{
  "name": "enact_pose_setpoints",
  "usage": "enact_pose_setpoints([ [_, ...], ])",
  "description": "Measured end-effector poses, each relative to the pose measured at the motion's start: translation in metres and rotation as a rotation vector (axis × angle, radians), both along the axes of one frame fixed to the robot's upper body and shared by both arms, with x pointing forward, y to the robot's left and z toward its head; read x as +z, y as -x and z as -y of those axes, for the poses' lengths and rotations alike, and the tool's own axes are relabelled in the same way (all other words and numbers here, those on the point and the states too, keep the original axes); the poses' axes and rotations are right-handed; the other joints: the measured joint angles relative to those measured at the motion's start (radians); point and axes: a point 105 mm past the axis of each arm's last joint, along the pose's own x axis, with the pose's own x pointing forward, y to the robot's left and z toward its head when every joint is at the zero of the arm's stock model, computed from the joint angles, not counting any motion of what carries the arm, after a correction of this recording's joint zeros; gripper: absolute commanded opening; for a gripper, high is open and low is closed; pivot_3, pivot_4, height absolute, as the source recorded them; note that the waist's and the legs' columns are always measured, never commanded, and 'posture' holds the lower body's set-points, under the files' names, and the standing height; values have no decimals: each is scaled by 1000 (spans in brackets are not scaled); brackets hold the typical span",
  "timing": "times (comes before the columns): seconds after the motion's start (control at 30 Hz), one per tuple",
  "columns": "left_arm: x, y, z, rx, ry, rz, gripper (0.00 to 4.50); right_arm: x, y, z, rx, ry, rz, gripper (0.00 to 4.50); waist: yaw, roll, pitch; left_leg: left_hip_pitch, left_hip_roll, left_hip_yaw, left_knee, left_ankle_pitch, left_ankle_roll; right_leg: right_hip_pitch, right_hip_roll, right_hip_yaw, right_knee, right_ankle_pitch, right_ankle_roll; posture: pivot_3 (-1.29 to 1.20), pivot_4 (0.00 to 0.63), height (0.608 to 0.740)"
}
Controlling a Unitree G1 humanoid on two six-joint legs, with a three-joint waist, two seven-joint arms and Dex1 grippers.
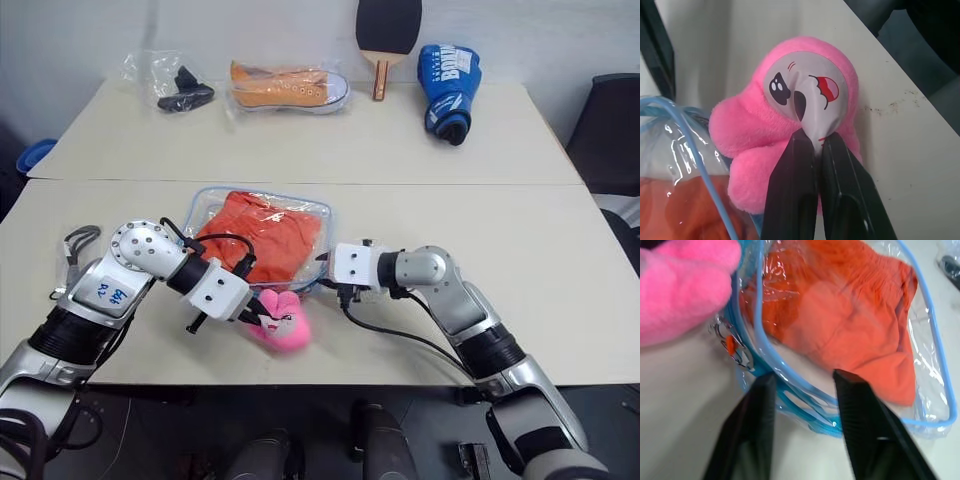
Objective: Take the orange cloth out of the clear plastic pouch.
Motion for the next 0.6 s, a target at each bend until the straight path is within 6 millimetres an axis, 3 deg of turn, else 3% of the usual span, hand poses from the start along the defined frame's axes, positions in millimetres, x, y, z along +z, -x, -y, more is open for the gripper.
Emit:
enact_pose_setpoints([
  [0.07,-2,0,-1,4,4,0,0,-1,1,0,12,7,-4,31,0,0,0,0,0,0,0,0,0,0,0,0,0,0,0,0,150,740],
  [0.37,-5,-1,-4,25,20,18,0,-6,3,6,44,46,-11,6,0,0,0,0,0,0,0,0,0,0,0,0,0,0,0,0,150,740],
  [0.6,-4,-6,-33,122,-3,48,0,-8,4,12,75,75,9,6,-5,0,0,1,1,1,0,0,0,0,0,0,1,0,-1,0,150,740],
])
